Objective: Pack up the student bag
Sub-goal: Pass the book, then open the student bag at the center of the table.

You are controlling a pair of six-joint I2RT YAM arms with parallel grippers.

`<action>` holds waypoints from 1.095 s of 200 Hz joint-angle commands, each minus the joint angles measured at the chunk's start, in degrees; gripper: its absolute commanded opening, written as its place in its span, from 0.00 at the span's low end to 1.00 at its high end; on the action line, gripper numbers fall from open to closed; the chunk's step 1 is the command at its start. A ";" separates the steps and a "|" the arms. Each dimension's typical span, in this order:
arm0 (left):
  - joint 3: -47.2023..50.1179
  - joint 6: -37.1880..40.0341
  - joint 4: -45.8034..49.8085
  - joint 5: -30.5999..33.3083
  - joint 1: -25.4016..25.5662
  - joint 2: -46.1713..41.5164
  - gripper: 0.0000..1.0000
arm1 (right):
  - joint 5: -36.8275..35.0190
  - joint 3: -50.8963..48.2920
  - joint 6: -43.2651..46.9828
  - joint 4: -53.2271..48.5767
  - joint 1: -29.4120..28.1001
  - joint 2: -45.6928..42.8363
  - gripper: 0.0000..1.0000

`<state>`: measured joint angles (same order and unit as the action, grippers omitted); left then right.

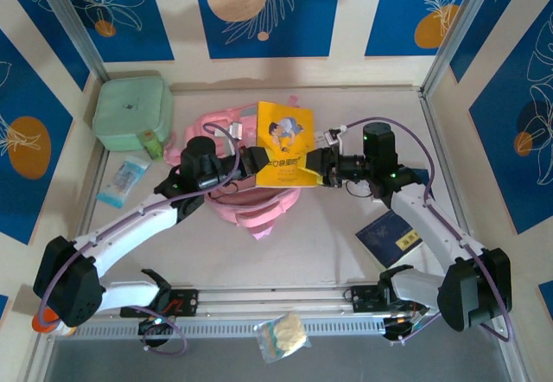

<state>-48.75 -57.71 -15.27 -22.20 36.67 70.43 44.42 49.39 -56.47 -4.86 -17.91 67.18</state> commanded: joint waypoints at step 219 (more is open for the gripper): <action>-7.96 61.19 37.49 21.27 -0.06 4.62 0.74 | -6.59 -1.46 8.56 -18.42 7.50 -11.29 0.00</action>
<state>-54.83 -6.02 19.07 -2.70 36.67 71.94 35.48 47.81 -50.96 -22.00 -12.38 58.92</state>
